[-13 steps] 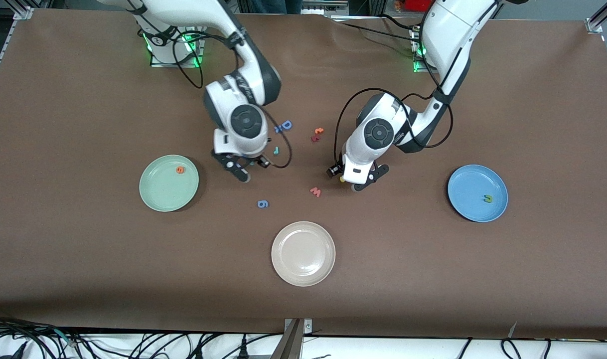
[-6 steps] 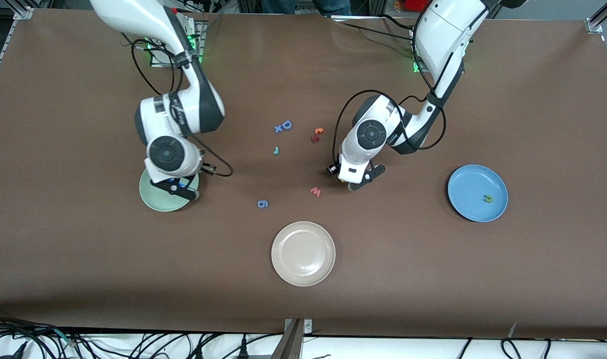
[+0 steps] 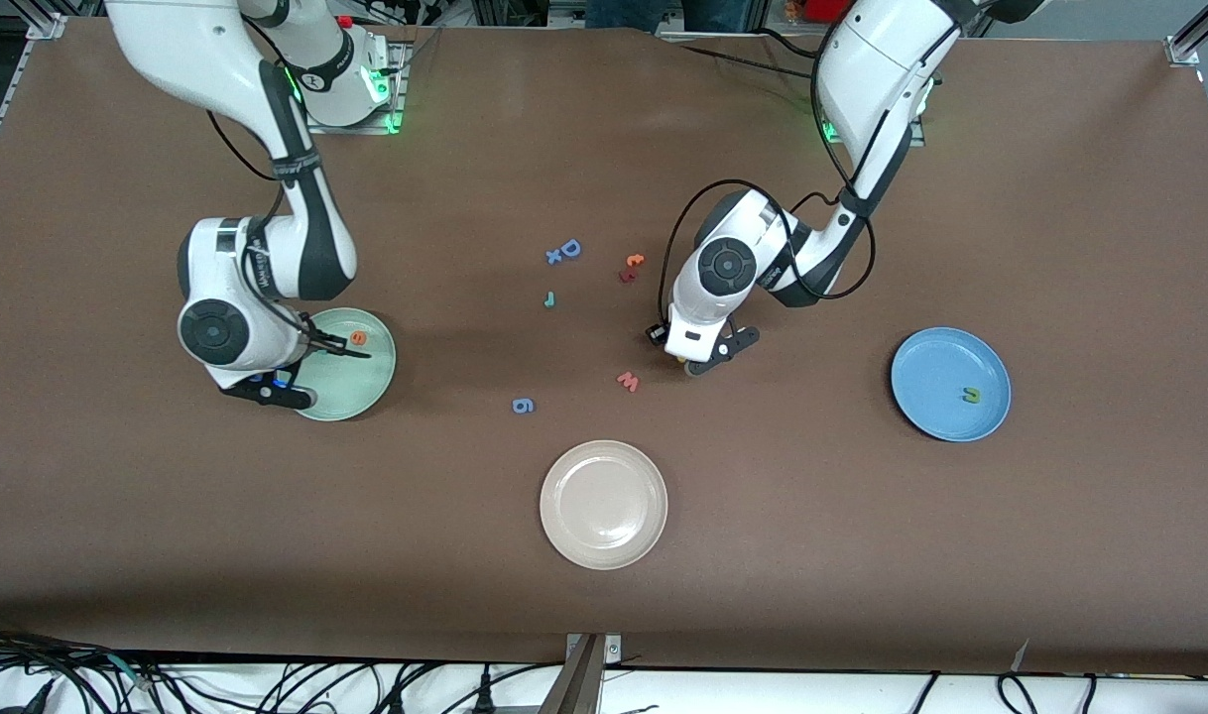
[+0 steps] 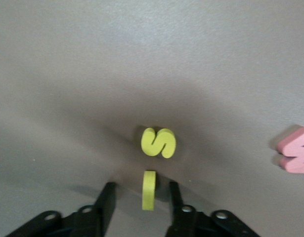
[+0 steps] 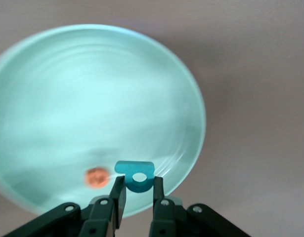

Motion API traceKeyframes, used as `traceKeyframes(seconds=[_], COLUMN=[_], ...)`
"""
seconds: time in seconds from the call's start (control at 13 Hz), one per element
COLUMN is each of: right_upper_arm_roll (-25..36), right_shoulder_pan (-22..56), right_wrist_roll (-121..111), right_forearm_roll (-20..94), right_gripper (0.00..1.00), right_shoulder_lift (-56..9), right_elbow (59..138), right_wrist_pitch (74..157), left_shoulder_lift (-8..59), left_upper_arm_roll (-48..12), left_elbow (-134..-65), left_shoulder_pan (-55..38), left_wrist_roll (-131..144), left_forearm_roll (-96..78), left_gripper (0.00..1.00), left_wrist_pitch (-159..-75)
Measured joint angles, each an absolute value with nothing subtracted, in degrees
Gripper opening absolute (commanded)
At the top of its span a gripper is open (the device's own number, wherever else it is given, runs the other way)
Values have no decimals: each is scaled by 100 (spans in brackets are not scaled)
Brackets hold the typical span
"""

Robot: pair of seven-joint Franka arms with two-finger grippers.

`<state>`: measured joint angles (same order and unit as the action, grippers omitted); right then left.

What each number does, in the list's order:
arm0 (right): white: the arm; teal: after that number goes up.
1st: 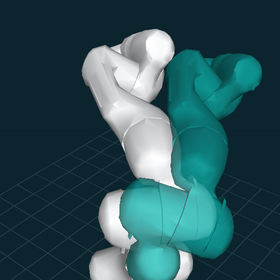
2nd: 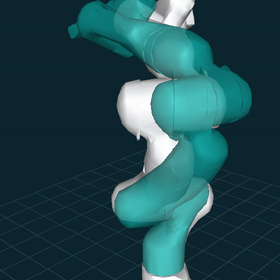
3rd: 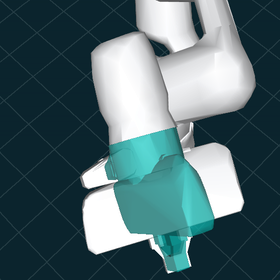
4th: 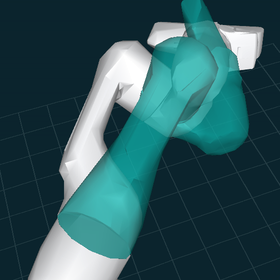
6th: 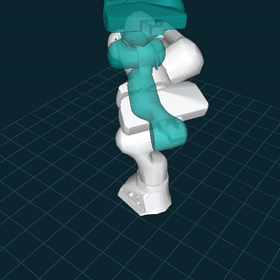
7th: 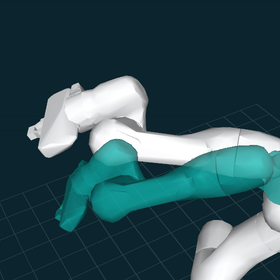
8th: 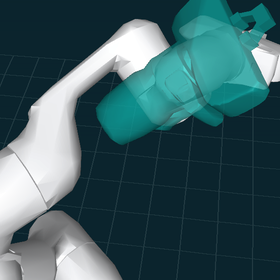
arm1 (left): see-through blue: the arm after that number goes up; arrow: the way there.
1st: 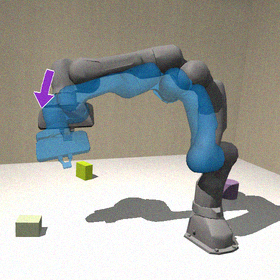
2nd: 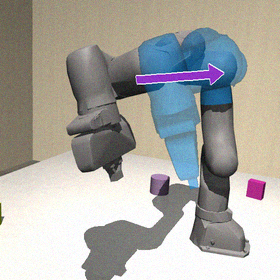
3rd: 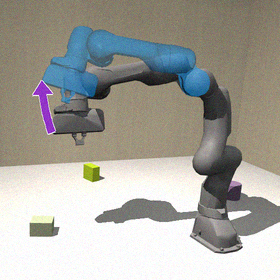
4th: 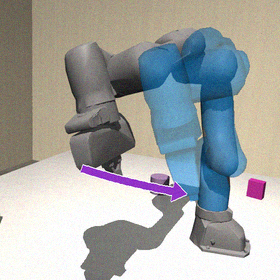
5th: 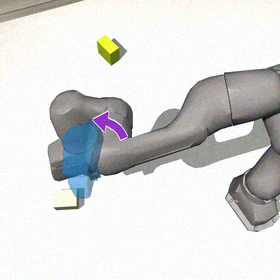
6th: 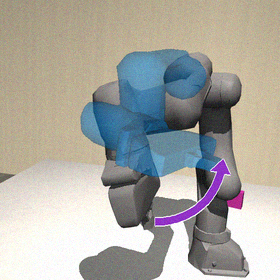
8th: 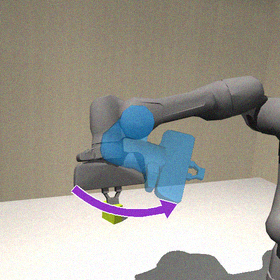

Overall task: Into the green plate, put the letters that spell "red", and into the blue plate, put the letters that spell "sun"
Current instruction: 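Drop the cyan letter on the green plate while the left gripper grasps yellow letter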

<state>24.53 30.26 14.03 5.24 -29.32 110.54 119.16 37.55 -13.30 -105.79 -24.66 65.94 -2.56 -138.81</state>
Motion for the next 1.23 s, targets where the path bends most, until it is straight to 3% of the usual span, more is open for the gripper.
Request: traceKeyframes(seconds=[0.15,0.23,0.31,0.39,0.46,0.62,0.77,0.93,1.08,1.23], right_upper_arm_roll=[2448,2423,2397,2379,2371,2364,2343,2254,1900,1462], right_shoulder_pan=[2930,2934,2943,2947,2948,2952,2974,3014,3034,3061], right_wrist_roll=[1246,1245,1245,1245,1245,1245,1245,1182,1147,1148], right_forearm_roll=[708,761,785,793,797,799,803,810,819,822], right_gripper=[14,26,62,92,98,98,98,98,98,92], right_shoulder_lift=[-3006,-3029,-3038,-3043,-3045,-3042,-3022,-2897,-2641,-2403], right_elbow=[11214,11221,11222,11222,11223,11218,11169,11107,11069,11065], right_wrist_pitch=[12098,12101,12101,12101,12101,12083,11980,11846,11777,11778], left_shoulder_lift=[3758,3758,3758,3758,3757,3757,3757,3757,3757,3756], left_upper_arm_roll=[-1321,-1317,-1315,-1311,-1308,-1296,-1293,-1291,-1285,-1279], left_elbow=[-10568,-10568,-10562,-10562,-10561,-10552,-10545,-10539,-10535,-10535], left_shoulder_pan=[-2479,-2480,-2481,-2482,-2482,-2484,-2484,-2487,-2496,-2503], left_wrist_roll=[6594,6594,6594,6594,6594,6594,6594,6594,6594,6594], left_forearm_roll=[-255,-255,-255,-255,-255,-196,-95,-77,-72,-72], left_gripper=[38,37,35,34,31,27,16,12,0,0], left_wrist_pitch=[-13883,-13883,-13883,-13882,-13883,-13883,-13883,-13882,-13883,-13882])
